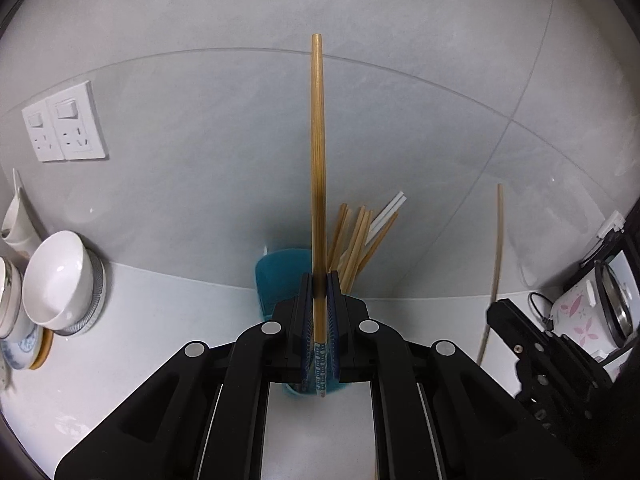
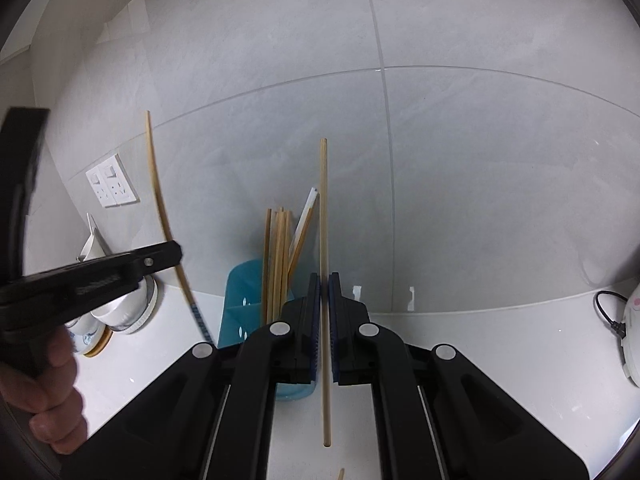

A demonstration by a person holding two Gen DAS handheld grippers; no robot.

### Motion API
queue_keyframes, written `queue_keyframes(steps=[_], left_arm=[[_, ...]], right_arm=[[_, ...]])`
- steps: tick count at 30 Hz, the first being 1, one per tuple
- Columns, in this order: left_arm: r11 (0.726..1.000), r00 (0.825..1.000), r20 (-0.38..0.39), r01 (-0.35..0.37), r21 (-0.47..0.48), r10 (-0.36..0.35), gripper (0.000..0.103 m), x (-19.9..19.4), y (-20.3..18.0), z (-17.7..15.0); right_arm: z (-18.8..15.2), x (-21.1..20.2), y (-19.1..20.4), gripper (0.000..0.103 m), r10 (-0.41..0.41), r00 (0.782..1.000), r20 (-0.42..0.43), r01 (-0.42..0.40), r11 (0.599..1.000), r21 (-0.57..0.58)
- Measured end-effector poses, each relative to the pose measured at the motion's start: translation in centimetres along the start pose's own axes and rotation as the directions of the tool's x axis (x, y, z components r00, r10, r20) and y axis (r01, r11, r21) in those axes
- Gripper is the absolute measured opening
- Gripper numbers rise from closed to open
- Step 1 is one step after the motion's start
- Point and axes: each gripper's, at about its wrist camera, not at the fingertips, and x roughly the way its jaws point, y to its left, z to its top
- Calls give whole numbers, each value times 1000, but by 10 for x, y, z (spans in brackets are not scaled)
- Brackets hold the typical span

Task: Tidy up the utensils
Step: 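Carry both held chopsticks up to the blue holder, then lower the left chopstick into the holder and open while the right lowers its chopstick inside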

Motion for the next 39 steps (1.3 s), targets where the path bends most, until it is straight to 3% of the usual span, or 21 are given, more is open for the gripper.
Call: queue_keyframes(steps=[8,15,20,23,26,28,39], left_arm=[[1000,1000,-13,12,6,-12,7,35,0,-8],[999,997,-69,17,33,-15,7,71,-1,-25],[999,997,-80,13,42,-9,7,78,0,-32],[999,997,-80,8,34,-5,13,77,2,-33],[1000,997,-73,9,15,-8,27,72,12,-39],[1000,998,-63,1,-4,-1,44,65,17,-40],[996,998,-28,-51,-67,49,86,34,44,-52]], right_arm=[[-5,12,-4,3,11,1000,-1,-11,1000,7],[-15,28,-10,3,7,999,-35,-6,1000,15],[-18,34,-12,3,3,999,-47,-2,1000,15],[-18,36,-9,3,6,998,-58,-6,1000,3],[-16,39,-6,3,14,998,-66,-15,1000,-9],[-11,41,-3,3,22,998,-59,-23,1000,-12],[7,47,10,3,144,989,17,-145,989,41]])
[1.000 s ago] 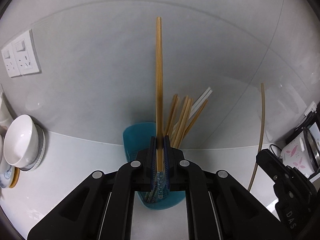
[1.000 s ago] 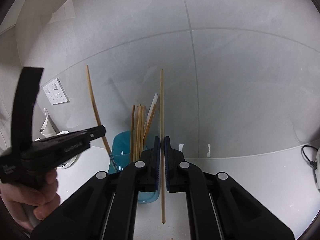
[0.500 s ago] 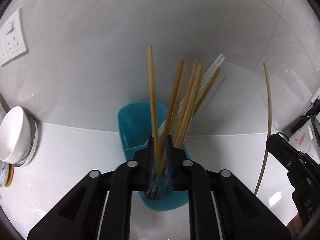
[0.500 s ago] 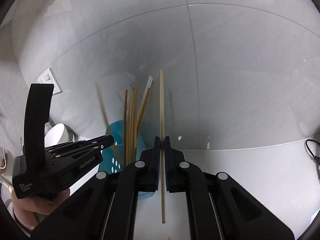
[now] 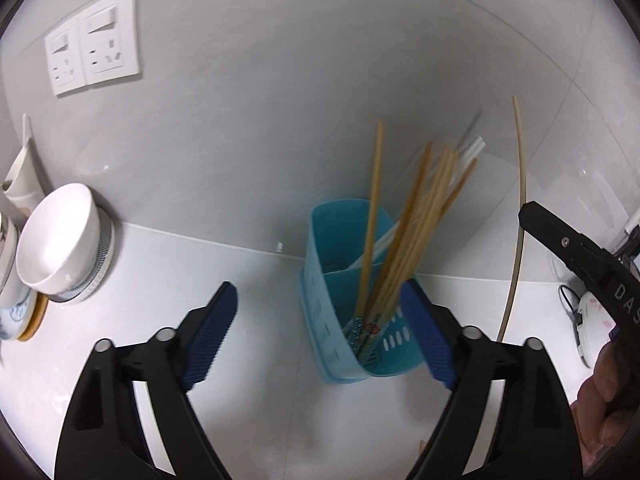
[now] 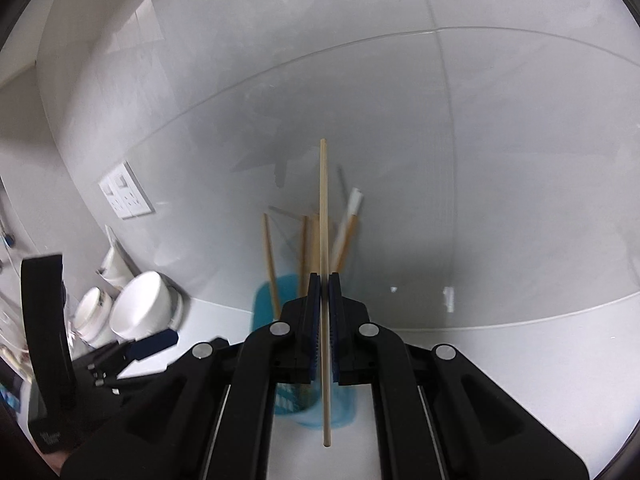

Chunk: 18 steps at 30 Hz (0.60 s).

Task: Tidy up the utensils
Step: 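Lower the left chopstick into the holder and open while the right lowers its chopstick inside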

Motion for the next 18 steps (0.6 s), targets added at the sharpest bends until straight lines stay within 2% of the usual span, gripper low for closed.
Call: queue_keyframes(steps=[6,12,18], left_arm=[[999,999,27,-29,-17,29,97,-7,12,4],[998,998,23,-56,-29,57,97,-8,23,7],[997,998,15,-67,-36,68,97,-10,27,7]], right_arm=[[0,11,12,3,40,999,33,-39,999,-2],[-5,21,26,3,34,996,77,-30,999,-43],[-15,36,33,3,20,996,85,-15,998,-55]])
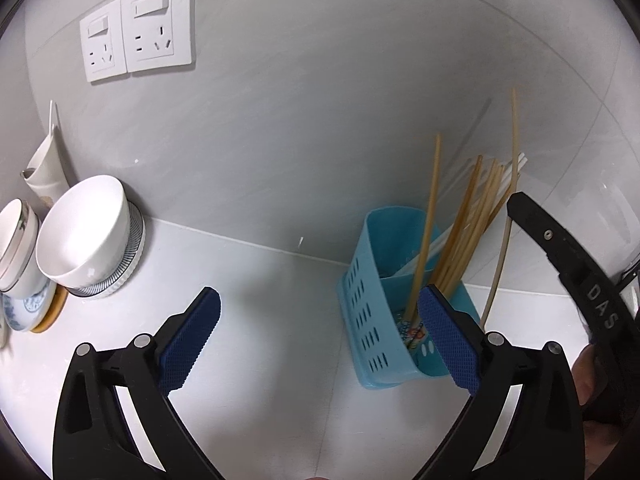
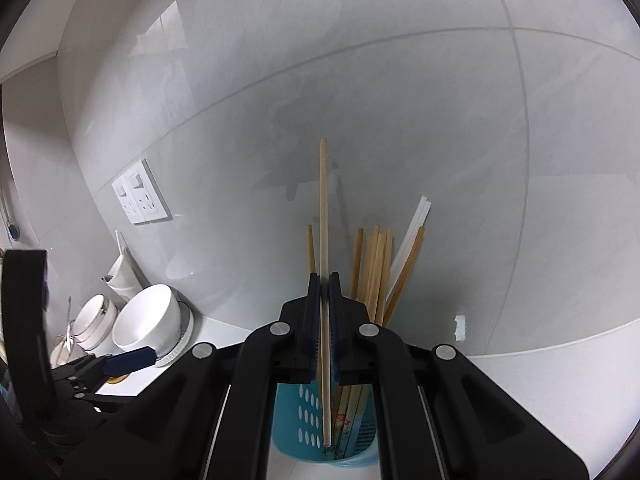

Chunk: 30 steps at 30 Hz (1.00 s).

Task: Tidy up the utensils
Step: 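Lower the left chopstick into the holder and open while the right lowers its chopstick inside, then move both open grippers back over the last two chopsticks on the counter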

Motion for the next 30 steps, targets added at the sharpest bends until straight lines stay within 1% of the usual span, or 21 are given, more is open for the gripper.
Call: queue_keyframes(steps=[12,18,20,25,26,27,29,30], left_arm=[[1000,1000,-14,-17,-3,17,97,8,3,-4],[999,999,-9,-34,11,34,97,11,1,-5],[999,999,-8,-36,13,36,97,12,2,-5],[999,999,-8,-35,16,35,97,10,1,-6],[999,999,-7,-34,16,34,97,9,1,-6],[999,999,-6,-32,17,32,97,9,1,-7],[999,1000,-3,-30,26,30,97,6,-1,-7],[999,1000,-2,-28,29,28,97,5,-2,-8]], right_arm=[[-29,24,0,3,-21,997,-72,21,1000,-9],[-37,25,4,4,-25,995,-92,23,999,-26],[-39,25,5,5,-30,995,-98,27,999,-32],[-38,20,6,7,-52,994,-99,48,998,-45],[-36,17,5,11,-57,993,-100,52,998,-46],[-36,16,5,21,-57,993,-100,53,997,-47],[-35,10,2,32,-72,993,-96,67,996,-54],[-35,7,1,34,-80,992,-96,74,995,-60]])
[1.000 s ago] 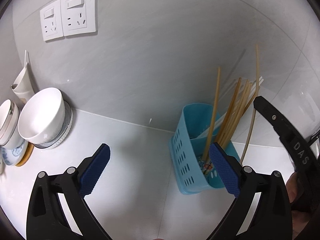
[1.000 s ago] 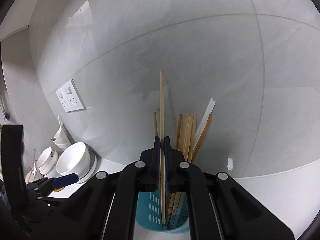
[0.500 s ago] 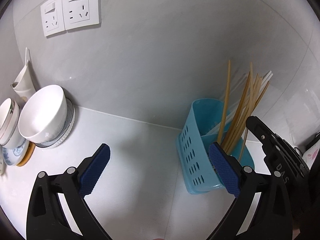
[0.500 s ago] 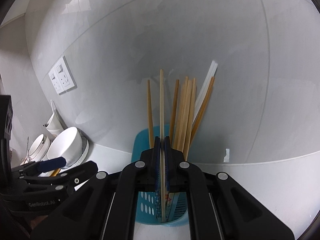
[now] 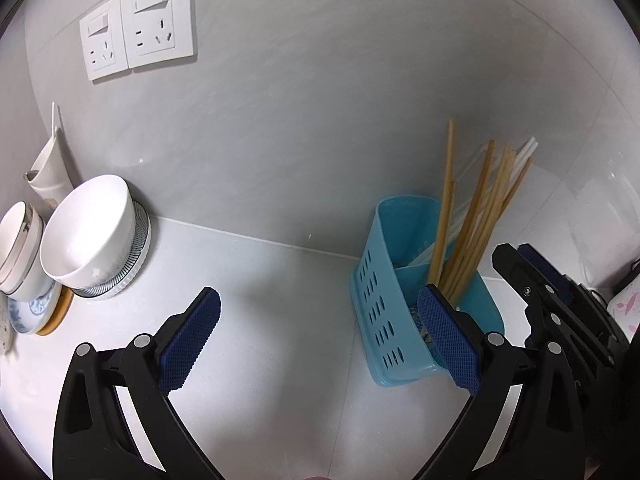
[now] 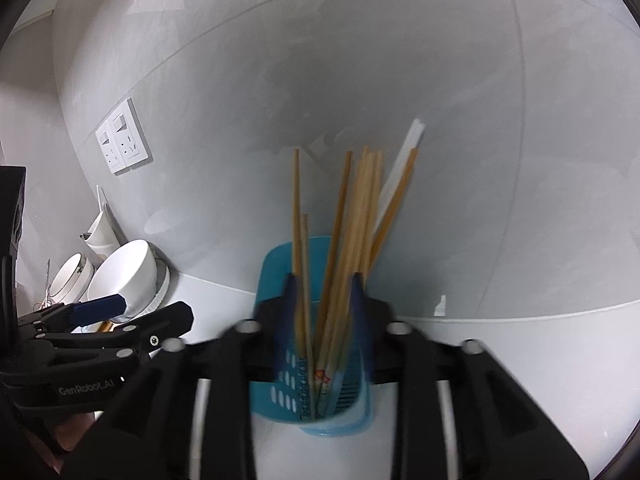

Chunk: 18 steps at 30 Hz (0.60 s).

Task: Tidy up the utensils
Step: 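Move both open grippers back over the last two chopsticks on the counter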

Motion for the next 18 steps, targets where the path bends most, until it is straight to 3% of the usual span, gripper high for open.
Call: queue_keyframes(steps=[2,10,18], left_arm=[[1000,1000,0,5,0,-5,97,-2,0,-1],[1000,1000,-26,9,22,-9,97,-11,-12,-15],[998,996,-84,26,52,-21,97,-16,-26,-42]], right_arm=[[-1,-5,-3,39,-16,1000,-8,16,1000,-14],[-15,-37,-21,77,-69,998,-1,69,997,-23],[-34,-70,-42,93,-140,990,-32,139,990,-36]])
